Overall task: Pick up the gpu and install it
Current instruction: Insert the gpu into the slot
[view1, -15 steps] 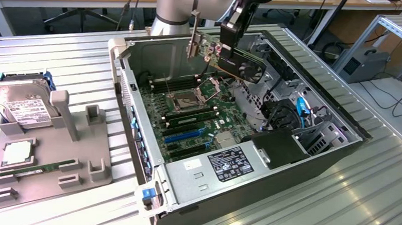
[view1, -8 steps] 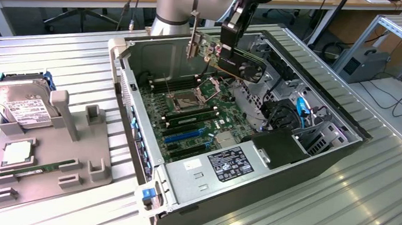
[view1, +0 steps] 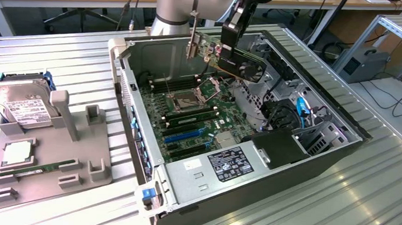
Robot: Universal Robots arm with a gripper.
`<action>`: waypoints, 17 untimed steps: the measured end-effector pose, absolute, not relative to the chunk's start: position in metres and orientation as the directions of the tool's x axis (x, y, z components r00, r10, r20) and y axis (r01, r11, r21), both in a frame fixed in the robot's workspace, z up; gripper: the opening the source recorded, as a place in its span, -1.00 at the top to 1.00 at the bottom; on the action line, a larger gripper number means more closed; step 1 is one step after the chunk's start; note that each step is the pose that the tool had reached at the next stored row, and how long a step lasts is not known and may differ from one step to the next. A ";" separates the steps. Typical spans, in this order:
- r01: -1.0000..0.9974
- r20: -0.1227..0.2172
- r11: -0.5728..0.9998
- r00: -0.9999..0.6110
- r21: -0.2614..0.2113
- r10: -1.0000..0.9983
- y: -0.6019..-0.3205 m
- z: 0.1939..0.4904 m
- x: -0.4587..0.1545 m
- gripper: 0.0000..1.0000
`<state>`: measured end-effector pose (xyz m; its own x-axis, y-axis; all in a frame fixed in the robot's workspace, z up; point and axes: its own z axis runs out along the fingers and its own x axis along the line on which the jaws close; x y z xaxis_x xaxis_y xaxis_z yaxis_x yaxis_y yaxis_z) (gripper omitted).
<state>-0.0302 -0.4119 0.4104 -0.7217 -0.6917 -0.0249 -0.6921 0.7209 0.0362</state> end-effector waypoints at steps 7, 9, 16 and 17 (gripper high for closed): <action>-0.706 -0.025 0.707 -0.708 0.036 -0.706 -0.412 0.410 -0.030 0.45; -0.712 -0.025 0.701 -0.702 0.036 -0.712 -0.412 0.410 -0.030 0.45; -0.725 -0.025 0.688 -0.688 0.036 -0.725 -0.412 0.410 -0.030 0.45; -0.727 -0.025 0.685 -0.686 0.036 -0.727 -0.412 0.410 -0.030 0.45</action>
